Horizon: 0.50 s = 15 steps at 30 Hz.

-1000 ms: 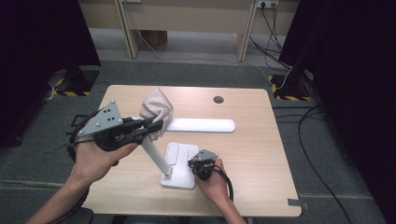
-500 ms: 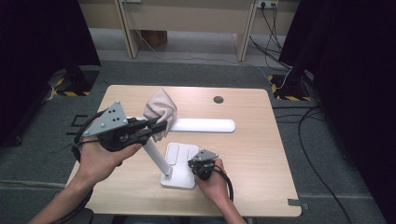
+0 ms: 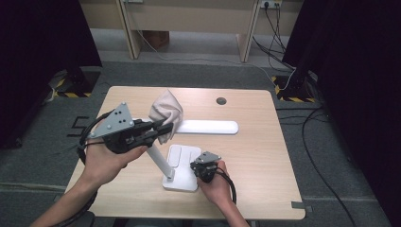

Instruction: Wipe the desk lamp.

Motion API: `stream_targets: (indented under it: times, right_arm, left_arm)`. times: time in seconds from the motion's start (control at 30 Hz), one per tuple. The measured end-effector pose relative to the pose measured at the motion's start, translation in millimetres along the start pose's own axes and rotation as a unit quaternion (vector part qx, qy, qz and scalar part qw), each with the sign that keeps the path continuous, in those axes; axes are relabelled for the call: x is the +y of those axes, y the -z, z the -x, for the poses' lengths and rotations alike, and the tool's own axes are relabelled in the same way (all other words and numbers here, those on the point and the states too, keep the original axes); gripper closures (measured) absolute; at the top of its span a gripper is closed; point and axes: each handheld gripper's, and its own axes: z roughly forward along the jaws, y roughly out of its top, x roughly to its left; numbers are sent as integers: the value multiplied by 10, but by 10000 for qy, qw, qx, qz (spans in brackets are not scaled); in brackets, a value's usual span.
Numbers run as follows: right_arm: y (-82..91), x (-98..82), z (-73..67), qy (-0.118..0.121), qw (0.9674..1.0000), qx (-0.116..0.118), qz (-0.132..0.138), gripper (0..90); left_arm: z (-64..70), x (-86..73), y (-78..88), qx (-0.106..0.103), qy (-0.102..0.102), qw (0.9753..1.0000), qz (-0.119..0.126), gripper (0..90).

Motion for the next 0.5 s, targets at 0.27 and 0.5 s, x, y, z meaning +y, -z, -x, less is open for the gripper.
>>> stream_targets:
  times: [0.27, 0.5]
  right_arm:
    - [0, -1, -2, -3, 10000, -4, 1, 900]
    - [-2, -7, 0, 27, 10000, -6, 36, 900]
  left_arm:
    - [37, 12, -57, -68, -11, 10000, 13, 824]
    - [71, 20, -112, -93, -64, 9999, 23, 823]
